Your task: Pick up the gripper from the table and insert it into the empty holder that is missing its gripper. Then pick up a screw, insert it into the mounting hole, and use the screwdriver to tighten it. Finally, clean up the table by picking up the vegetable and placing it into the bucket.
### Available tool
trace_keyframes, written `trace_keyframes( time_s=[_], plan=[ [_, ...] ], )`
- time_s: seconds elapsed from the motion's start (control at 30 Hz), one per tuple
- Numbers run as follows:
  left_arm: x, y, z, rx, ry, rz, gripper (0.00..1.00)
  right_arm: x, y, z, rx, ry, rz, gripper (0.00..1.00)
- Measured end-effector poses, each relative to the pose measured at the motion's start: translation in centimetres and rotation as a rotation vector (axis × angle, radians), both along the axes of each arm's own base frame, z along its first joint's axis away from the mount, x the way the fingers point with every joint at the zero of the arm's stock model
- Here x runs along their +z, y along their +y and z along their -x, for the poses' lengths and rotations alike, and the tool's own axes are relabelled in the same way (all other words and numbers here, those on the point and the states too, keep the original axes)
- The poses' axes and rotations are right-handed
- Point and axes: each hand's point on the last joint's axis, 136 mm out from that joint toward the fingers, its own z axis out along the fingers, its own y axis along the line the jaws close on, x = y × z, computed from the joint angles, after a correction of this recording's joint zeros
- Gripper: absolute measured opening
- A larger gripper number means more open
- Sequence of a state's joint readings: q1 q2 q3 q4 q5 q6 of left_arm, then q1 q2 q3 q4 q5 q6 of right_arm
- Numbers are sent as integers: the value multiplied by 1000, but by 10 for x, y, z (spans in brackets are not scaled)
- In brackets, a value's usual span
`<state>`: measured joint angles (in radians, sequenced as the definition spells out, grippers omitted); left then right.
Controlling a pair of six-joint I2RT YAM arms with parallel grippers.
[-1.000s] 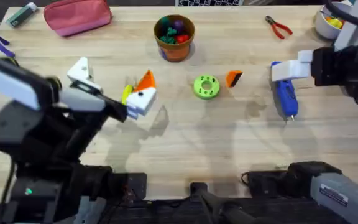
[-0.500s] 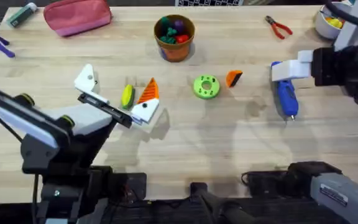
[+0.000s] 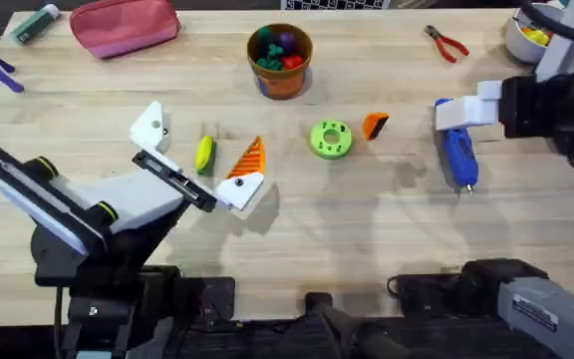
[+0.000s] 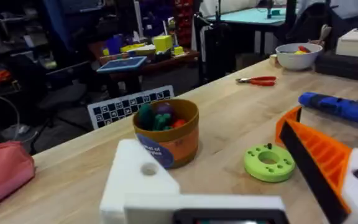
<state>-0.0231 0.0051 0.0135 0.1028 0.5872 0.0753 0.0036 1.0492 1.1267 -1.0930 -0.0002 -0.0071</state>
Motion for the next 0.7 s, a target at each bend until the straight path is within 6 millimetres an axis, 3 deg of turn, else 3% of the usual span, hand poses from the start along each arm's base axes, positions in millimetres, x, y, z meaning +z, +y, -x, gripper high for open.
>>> trace_keyframes(
  time_s=[0.27,0.43,0.7],
  plan=[
    [-1,1,3,-29,0,-11,985,0,0,0,0,0,0,994],
    [-4,-12,14,-133,9,-22,985,0,0,0,0,0,0,994],
    [-38,-39,44,-365,161,-37,985,0,0,0,0,0,0,994]
  ],
)
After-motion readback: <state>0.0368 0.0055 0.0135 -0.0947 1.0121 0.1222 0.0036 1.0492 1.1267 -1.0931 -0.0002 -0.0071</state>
